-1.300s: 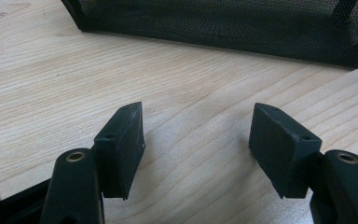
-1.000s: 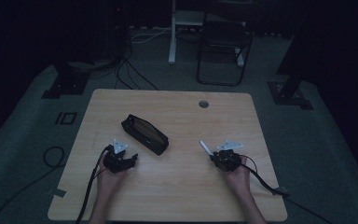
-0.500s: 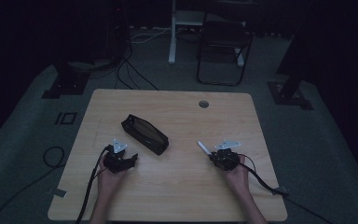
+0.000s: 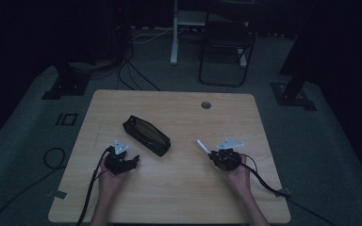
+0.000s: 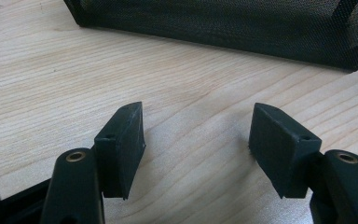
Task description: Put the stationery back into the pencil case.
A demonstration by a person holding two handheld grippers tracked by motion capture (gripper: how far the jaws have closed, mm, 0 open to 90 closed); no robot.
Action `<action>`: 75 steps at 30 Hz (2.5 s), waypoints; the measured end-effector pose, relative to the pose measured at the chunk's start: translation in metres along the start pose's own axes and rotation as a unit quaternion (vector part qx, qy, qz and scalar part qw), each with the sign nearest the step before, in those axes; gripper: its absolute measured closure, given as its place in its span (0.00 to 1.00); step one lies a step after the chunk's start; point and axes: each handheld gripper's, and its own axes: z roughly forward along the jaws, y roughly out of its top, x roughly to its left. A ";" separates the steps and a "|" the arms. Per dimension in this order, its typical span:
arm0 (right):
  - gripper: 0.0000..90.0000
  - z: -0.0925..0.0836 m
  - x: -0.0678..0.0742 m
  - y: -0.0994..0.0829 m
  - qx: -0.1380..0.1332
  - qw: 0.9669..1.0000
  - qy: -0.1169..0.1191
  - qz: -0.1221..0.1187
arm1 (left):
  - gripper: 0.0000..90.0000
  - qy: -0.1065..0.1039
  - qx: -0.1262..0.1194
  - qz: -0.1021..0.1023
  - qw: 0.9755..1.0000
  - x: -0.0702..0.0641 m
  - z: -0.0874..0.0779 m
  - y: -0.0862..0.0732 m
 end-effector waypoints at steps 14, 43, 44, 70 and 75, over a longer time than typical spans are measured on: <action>0.87 -0.010 -0.001 0.004 -0.009 1.000 0.005 0.007 | 0.40 0.000 0.000 0.000 1.000 0.000 0.000 0.000; 0.87 -0.014 0.017 0.032 -0.029 0.999 0.016 -0.030 | 0.40 -0.001 0.000 -0.001 1.000 0.000 0.000 0.000; 0.87 -0.014 0.018 0.033 -0.028 0.999 0.015 -0.030 | 0.40 -0.001 0.000 -0.001 1.000 0.000 0.000 0.000; 0.87 -0.017 0.027 0.052 -0.040 0.998 0.021 -0.051 | 0.40 -0.002 0.000 0.000 1.000 0.000 0.000 0.000; 0.87 -0.019 0.030 0.060 -0.047 0.997 0.023 -0.057 | 0.40 -0.002 0.000 0.000 1.000 0.000 0.000 0.001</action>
